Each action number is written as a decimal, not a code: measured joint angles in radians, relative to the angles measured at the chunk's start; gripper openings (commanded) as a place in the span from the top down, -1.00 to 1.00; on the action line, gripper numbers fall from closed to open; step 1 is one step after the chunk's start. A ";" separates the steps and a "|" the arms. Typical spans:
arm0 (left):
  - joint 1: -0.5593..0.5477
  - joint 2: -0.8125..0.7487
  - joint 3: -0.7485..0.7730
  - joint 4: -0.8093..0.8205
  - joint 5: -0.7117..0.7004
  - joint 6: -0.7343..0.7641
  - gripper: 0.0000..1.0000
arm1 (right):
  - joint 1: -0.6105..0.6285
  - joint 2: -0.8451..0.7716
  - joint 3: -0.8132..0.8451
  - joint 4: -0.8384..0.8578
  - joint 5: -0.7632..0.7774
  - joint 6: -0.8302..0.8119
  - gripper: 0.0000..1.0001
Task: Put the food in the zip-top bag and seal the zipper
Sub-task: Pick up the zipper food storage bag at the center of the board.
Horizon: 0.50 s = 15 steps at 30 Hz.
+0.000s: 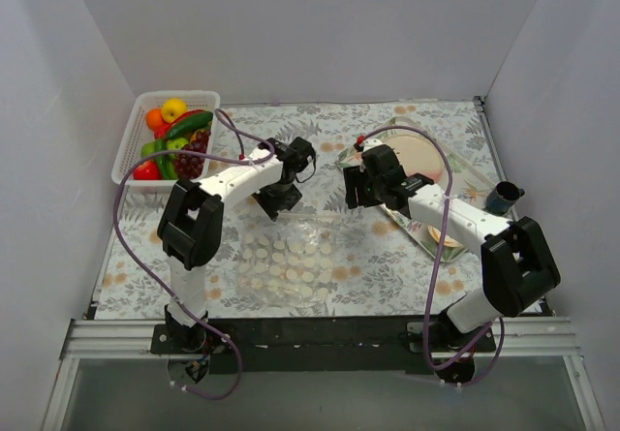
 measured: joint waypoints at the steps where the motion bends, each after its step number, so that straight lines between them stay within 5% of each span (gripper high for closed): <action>1: 0.002 0.001 0.012 -0.003 0.001 0.000 -0.01 | 0.000 0.000 0.000 0.000 -0.003 0.000 -0.41; 15: 0.016 0.091 0.064 -0.031 0.020 0.000 0.07 | 0.000 -0.029 -0.025 0.012 -0.014 0.001 -0.40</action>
